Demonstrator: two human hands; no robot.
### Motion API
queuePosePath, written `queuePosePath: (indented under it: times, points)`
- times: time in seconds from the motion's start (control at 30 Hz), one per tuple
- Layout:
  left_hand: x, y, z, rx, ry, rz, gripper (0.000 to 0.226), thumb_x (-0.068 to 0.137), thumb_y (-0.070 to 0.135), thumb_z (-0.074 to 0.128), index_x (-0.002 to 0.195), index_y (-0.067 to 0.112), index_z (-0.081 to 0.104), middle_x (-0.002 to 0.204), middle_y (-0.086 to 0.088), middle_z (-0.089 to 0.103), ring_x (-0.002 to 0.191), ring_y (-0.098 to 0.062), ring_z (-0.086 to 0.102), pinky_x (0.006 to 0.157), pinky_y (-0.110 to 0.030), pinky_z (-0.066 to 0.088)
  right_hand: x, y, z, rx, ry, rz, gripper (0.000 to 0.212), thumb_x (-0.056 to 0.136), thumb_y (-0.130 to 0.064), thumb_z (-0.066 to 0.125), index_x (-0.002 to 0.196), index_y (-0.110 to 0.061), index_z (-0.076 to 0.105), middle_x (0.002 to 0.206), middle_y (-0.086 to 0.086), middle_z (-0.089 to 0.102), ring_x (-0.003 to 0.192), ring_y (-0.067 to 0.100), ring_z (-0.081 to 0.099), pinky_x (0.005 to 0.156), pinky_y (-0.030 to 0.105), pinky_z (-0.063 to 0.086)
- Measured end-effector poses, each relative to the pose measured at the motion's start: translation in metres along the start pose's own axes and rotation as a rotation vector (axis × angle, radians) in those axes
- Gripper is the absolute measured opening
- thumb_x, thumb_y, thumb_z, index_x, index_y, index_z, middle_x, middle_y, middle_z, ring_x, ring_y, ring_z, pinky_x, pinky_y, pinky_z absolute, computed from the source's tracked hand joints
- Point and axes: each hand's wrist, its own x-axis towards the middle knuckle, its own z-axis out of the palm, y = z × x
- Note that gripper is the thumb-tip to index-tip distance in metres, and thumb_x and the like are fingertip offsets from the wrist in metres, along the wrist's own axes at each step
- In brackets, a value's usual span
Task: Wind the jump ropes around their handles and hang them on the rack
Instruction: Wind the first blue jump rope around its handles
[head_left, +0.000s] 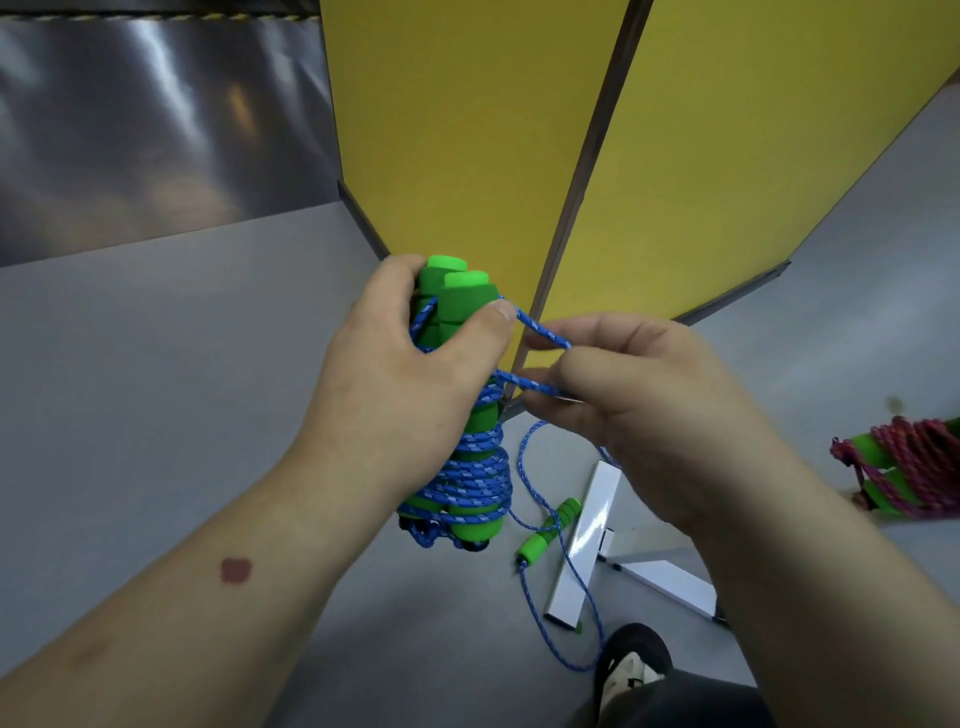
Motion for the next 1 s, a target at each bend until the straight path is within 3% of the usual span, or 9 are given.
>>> queuePosePath:
  times: [0.07, 0.17, 0.33, 0.43, 0.53, 0.6, 0.7, 0.83, 1.0]
  points:
    - [-0.001, -0.003, 0.007, 0.018, -0.035, -0.014, 0.021, 0.088, 0.047, 0.068, 0.102, 0.032, 0.063, 0.09, 0.014, 0.068, 0.079, 0.001, 0.063, 0.065, -0.016, 0.044, 0.002, 0.002, -0.015, -0.228, 0.022, -0.059, 0.027, 0.086, 0.007, 0.062, 0.078, -0.013, 0.077, 0.07, 0.006, 0.069, 0.073, 0.027, 0.065, 0.077, 0.041, 0.062]
    - [-0.005, -0.012, 0.023, -0.012, -0.08, -0.073, 0.018, 0.09, 0.046, 0.069, 0.098, 0.031, 0.065, 0.084, 0.015, 0.068, 0.073, 0.001, 0.062, 0.064, -0.015, 0.046, 0.001, 0.002, -0.037, -0.462, 0.007, -0.155, 0.031, 0.084, 0.002, 0.064, 0.077, -0.025, 0.077, 0.072, 0.004, 0.062, 0.069, 0.027, 0.048, 0.066, 0.043, 0.043]
    - [-0.012, -0.029, 0.065, -0.108, -0.179, -0.244, 0.029, 0.08, 0.055, 0.068, 0.099, 0.033, 0.069, 0.086, 0.011, 0.072, 0.083, -0.016, 0.071, 0.077, -0.04, 0.057, -0.005, 0.007, -0.069, -0.94, -0.033, -0.376, 0.044, 0.086, 0.007, 0.056, 0.067, -0.032, 0.066, 0.098, -0.002, 0.054, 0.078, 0.007, 0.052, 0.063, 0.018, 0.043]
    - [-0.016, -0.038, 0.096, -0.187, -0.212, -0.337, 0.024, 0.087, 0.049, 0.072, 0.106, 0.035, 0.066, 0.097, 0.004, 0.074, 0.088, -0.017, 0.074, 0.076, -0.037, 0.057, 0.0, 0.023, -0.104, -1.241, -0.078, -0.641, 0.039, 0.081, 0.005, 0.045, 0.074, -0.025, 0.07, 0.094, -0.002, 0.052, 0.086, 0.02, 0.052, 0.068, 0.039, 0.046]
    - [-0.017, -0.049, 0.128, -0.221, -0.248, -0.389, 0.029, 0.093, 0.043, 0.071, 0.118, 0.035, 0.059, 0.104, 0.0, 0.07, 0.088, -0.02, 0.072, 0.073, -0.035, 0.055, 0.005, 0.039, -0.138, -1.507, -0.102, -0.815, 0.036, 0.082, -0.001, 0.042, 0.081, -0.018, 0.074, 0.097, 0.006, 0.059, 0.084, 0.031, 0.053, 0.064, 0.038, 0.042]
    - [-0.019, -0.056, 0.146, -0.222, -0.257, -0.398, 0.034, 0.092, 0.043, 0.071, 0.122, 0.036, 0.057, 0.105, 0.001, 0.066, 0.095, -0.022, 0.069, 0.081, -0.041, 0.058, 0.009, 0.052, -0.158, -1.624, -0.073, -0.865, 0.03, 0.078, 0.006, 0.057, 0.085, -0.018, 0.074, 0.101, 0.011, 0.062, 0.084, 0.034, 0.054, 0.064, 0.038, 0.04]
    - [-0.024, -0.071, 0.169, -0.121, -0.29, -0.349, 0.041, 0.093, 0.042, 0.067, 0.13, 0.043, 0.05, 0.113, 0.004, 0.061, 0.101, -0.019, 0.065, 0.09, -0.04, 0.056, 0.014, 0.08, -0.183, -1.701, -0.079, -0.888, 0.024, 0.076, 0.0, 0.073, 0.09, -0.019, 0.074, 0.104, 0.009, 0.065, 0.085, 0.034, 0.055, 0.068, 0.04, 0.041]
    - [-0.034, -0.09, 0.193, -0.027, -0.347, -0.341, 0.032, 0.097, 0.033, 0.058, 0.125, 0.045, 0.049, 0.12, -0.007, 0.057, 0.086, -0.016, 0.061, 0.066, -0.029, 0.044, 0.019, 0.106, -0.199, -1.631, -0.056, -0.885, 0.02, 0.082, -0.002, 0.065, 0.085, -0.017, 0.077, 0.101, 0.008, 0.067, 0.082, 0.033, 0.056, 0.067, 0.039, 0.045]
    - [-0.031, -0.104, 0.21, 0.013, -0.397, -0.362, 0.019, 0.096, 0.028, 0.058, 0.11, 0.038, 0.05, 0.109, -0.011, 0.057, 0.072, -0.017, 0.055, 0.058, -0.027, 0.039, 0.024, 0.123, -0.204, -1.274, 0.102, -0.587, 0.016, 0.079, 0.001, 0.068, 0.076, -0.011, 0.078, 0.088, 0.0, 0.06, 0.082, 0.029, 0.056, 0.064, 0.023, 0.039]
